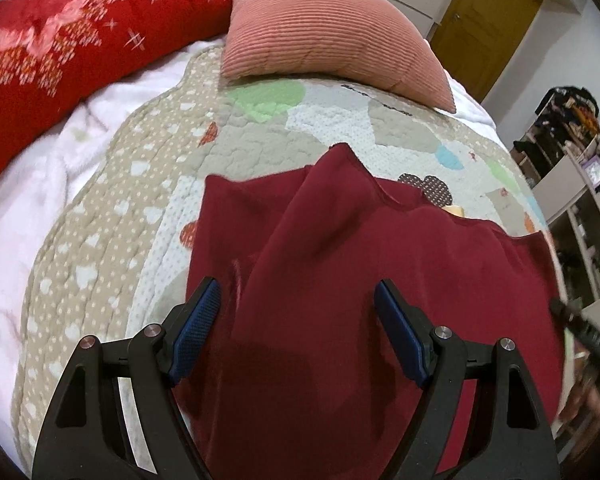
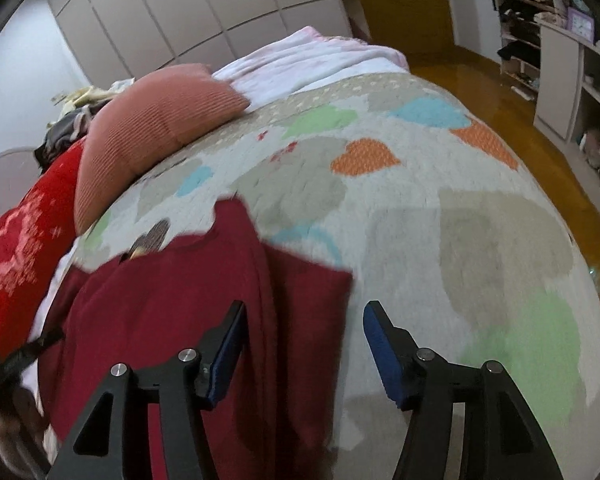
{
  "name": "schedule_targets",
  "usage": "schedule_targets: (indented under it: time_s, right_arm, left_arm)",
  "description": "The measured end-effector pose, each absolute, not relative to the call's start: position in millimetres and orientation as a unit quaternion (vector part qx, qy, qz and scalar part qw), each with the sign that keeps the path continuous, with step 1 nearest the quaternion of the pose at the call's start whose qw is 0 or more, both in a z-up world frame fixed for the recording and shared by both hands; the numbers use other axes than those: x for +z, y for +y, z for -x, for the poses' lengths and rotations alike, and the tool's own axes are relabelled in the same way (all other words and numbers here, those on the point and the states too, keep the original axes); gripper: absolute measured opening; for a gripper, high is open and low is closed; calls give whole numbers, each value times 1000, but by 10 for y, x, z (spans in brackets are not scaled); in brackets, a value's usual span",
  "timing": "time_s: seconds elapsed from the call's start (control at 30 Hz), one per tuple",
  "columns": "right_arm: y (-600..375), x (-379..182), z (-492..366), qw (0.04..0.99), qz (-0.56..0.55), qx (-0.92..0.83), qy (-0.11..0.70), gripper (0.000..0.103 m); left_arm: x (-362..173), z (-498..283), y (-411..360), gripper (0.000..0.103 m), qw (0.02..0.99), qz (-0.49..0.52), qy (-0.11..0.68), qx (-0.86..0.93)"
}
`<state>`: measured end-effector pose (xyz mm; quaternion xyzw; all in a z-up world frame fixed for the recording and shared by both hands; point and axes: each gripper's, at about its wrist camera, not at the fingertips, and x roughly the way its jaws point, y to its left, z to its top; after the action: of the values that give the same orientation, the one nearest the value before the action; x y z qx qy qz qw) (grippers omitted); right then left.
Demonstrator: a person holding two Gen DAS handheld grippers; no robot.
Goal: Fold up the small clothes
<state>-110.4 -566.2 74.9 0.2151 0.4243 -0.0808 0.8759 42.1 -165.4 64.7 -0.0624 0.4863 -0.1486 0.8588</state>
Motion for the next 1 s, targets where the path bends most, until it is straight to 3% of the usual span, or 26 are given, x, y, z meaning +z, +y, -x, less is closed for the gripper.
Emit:
schedule_targets:
  time_s: [0.3,0.33,0.37,0.43,0.7,0.77,0.8,0.83,1.0]
  right_arm:
    - [-5404,752,1287,884,-185,-45,426,59]
    - [-5384,715,1227,884,-177,-44,430,54]
    - [-5382,693,1197,884,-173,-42,433,32]
    - [-5365,730,1160,886,-160,-37,434,16]
    - [-5488,687,1179,886,-164,-71,428,15]
    - [-5521,783,1274,887,-191,-60,416,35]
    - [-5536,807,1320,887,-200,-58,413,63]
    - [-5567,837,1420,888,-216,-53,402,77]
    - [-5564,708,1524,882,-235,-29,406,78]
  left_arm:
    - [646,-208,-1411,80,853,88,495,-142]
    - [631,-198,-1407,80,852,87,497,-141]
    - [615,-189,-1406,80,851,84,499,-140]
    - [591,-173,-1396,80,850,81,501,-139]
    - [474,-140,-1246,80,840,123,511,-135]
    - [489,-111,-1213,80,838,126,511,-140]
    - [494,-103,-1191,80,837,131,512,-144]
    - [493,-91,-1159,80,834,138,513,-148]
    - [385,-98,-1035,82,822,178,515,-164]
